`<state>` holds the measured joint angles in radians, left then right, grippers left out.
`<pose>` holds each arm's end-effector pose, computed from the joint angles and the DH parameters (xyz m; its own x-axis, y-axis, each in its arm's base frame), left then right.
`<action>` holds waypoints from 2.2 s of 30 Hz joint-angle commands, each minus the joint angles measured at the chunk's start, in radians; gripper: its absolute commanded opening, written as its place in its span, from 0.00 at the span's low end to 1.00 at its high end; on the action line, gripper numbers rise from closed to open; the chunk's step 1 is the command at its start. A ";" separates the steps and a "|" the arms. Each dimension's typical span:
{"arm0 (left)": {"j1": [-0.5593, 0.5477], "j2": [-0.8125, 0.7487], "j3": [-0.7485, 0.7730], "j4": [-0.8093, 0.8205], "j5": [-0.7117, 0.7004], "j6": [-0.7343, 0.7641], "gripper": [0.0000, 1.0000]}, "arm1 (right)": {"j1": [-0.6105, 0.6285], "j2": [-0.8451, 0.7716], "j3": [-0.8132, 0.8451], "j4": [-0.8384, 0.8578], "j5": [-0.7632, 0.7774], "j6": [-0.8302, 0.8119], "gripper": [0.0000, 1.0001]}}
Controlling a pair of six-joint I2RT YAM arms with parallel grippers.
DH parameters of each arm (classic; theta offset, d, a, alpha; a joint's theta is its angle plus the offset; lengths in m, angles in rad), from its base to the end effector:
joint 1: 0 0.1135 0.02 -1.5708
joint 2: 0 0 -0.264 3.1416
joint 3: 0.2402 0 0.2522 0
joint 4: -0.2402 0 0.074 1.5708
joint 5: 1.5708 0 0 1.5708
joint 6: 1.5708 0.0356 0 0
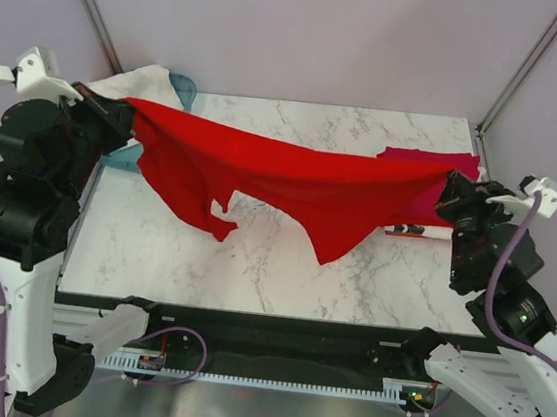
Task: Fold and stack the t-shirts
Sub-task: Flatten the tshirt out
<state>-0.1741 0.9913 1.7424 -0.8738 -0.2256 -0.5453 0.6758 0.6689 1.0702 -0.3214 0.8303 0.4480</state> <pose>0.1210 -0.0132 0.5321 -0.0772 -0.4997 -0.8627 -0.1051 0.8646 -0.4914 0.1043 0.0500 0.4360 0.1220 0.4724 -0.8729 0.1101 0.8676 0.4849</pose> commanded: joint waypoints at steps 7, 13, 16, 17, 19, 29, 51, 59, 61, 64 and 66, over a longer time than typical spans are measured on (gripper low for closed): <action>0.005 0.067 0.215 -0.071 0.068 0.059 0.02 | -0.004 0.011 0.220 -0.074 0.015 -0.098 0.00; 0.005 -0.060 0.220 -0.077 0.196 0.065 0.02 | -0.004 -0.037 0.287 -0.120 -0.054 -0.085 0.00; 0.005 -0.094 0.224 -0.088 0.273 0.022 0.02 | -0.004 -0.043 0.353 -0.151 -0.117 -0.072 0.00; 0.005 -0.106 0.235 -0.094 0.276 0.015 0.02 | -0.004 -0.043 0.368 -0.163 -0.131 -0.069 0.00; 0.007 -0.109 0.255 -0.100 0.270 0.005 0.02 | -0.004 -0.038 0.414 -0.174 -0.157 -0.068 0.00; 0.004 -0.031 0.300 -0.126 0.198 -0.043 0.02 | -0.005 0.115 0.481 -0.194 -0.177 -0.037 0.00; 0.030 0.452 -0.299 0.266 -0.077 -0.355 0.02 | -0.268 1.095 0.513 0.015 -0.318 0.096 0.00; 0.050 0.820 -0.107 0.387 -0.046 -0.423 0.02 | -0.394 1.514 0.916 0.008 -0.457 0.069 0.24; 0.056 0.903 -0.014 0.412 -0.044 -0.371 0.19 | -0.394 1.576 1.025 -0.033 -0.439 0.032 0.93; 0.056 0.938 0.081 0.397 -0.046 -0.283 0.75 | -0.394 1.548 1.024 -0.059 -0.474 -0.017 0.91; 0.053 0.894 0.062 0.391 -0.064 -0.263 0.82 | -0.392 1.497 0.953 -0.054 -0.500 -0.023 0.70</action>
<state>-0.1234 1.9598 1.7355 -0.5278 -0.2367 -0.8665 0.2676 2.2517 2.0354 -0.3710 0.3859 0.4664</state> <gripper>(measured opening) 0.793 0.756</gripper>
